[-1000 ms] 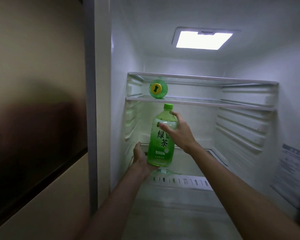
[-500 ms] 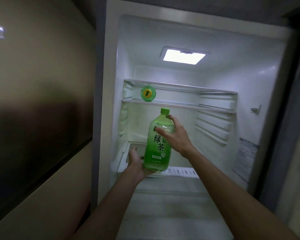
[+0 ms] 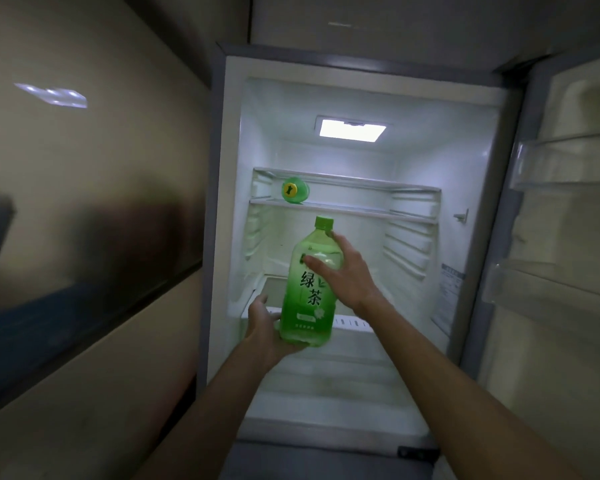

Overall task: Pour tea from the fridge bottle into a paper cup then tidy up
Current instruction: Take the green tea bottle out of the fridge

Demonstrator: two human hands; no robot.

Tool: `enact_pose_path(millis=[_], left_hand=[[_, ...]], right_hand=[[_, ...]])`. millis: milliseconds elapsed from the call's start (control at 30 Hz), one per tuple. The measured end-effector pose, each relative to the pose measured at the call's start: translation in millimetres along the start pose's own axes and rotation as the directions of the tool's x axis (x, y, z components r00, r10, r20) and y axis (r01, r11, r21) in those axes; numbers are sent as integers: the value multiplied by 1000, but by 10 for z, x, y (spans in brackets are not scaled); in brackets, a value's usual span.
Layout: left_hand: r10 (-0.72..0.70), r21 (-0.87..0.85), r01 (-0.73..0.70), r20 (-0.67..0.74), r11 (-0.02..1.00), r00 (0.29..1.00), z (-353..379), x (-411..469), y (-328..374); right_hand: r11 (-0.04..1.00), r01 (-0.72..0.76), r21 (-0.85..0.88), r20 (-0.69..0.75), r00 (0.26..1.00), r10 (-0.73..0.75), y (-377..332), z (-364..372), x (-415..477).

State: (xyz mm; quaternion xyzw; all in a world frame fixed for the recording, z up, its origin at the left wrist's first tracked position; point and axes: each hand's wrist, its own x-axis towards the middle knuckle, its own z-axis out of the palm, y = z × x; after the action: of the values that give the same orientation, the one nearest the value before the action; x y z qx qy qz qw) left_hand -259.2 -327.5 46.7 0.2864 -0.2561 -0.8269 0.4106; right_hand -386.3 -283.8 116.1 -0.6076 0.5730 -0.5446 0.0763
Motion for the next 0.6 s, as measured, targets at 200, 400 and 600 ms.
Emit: enact_pose_path(millis=[200, 400, 600], left_hand=[[18, -68, -21, -32, 997, 999, -43, -574, -277], [54, -41, -57, -57, 998, 997, -85, -1155, -328], [78, 15, -78, -29, 997, 996, -113, -1593, -362]], right_hand=[[998, 40, -52, 29, 999, -38, -205, -40, -415], [999, 39, 6, 37, 999, -39, -499, -96, -797], [999, 48, 1, 37, 998, -48, -828, -155, -1098]])
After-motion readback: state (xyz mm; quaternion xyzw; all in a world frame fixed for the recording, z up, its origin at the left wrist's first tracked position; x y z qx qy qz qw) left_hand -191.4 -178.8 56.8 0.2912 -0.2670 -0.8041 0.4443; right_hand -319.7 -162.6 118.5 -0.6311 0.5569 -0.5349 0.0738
